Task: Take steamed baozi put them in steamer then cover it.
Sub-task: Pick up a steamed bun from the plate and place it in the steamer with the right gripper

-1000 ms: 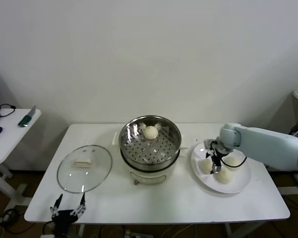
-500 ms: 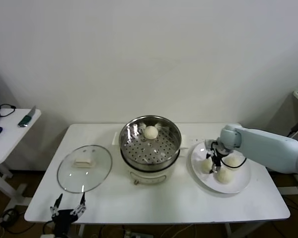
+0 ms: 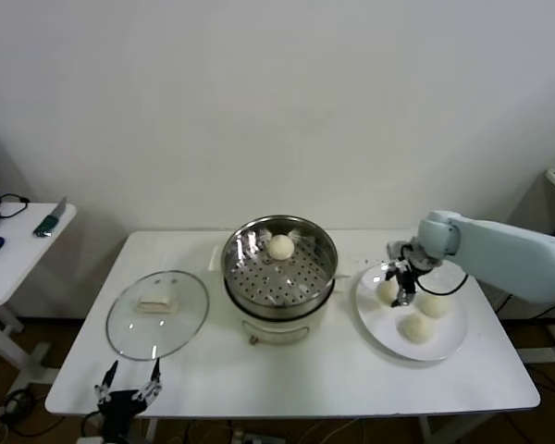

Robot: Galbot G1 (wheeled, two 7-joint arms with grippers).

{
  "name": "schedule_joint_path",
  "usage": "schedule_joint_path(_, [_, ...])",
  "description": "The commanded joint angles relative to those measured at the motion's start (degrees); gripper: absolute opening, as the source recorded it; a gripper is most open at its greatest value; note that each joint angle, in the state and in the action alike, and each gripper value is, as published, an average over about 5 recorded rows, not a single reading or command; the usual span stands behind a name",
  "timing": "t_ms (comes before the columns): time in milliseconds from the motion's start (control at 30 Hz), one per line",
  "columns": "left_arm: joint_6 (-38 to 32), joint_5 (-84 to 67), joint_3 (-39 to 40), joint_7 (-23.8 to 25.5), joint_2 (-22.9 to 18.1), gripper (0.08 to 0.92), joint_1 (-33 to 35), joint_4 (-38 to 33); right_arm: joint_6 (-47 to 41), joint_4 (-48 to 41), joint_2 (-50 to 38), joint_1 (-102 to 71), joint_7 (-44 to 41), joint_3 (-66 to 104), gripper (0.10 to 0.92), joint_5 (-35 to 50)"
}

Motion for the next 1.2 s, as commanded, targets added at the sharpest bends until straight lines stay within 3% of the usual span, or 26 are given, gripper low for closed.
schedule_joint_path(33, [0.11,0.1,0.1,-0.01,0.1,0.823,-0.06,-0.24,1.43,3.28,3.69,23.96,-4.22,-11.56,0.712,11.82])
schedule_joint_path(267, [0.37,0.26,0.51,0.01,0.35,0.823,-0.13,-1.21,-1.16,7.18,12.01,31.76,-3.42,-9.89,0.712,22.67])
schedule_joint_path(533, [0.23,0.65,1.01,0.0,0.26,0.823,0.28,-1.67,-4.72,6.97,23.77,25.27,1.28,-3.97,0.712,25.99])
schedule_joint_path(800, [-0.1,0.48,0.99,-0.08,-0.07,0.823,0.37,-1.32,-7.18,2.51,31.65,15.08,5.49,-2.77,0.712,23.15])
schedule_joint_path(1200, [-0.07,0.25,0.68,-0.08,-0.06,0.823,-0.28,-0.35,-8.64,-3.64,34.48,3.04,7.64,-0.86,0.712,15.76])
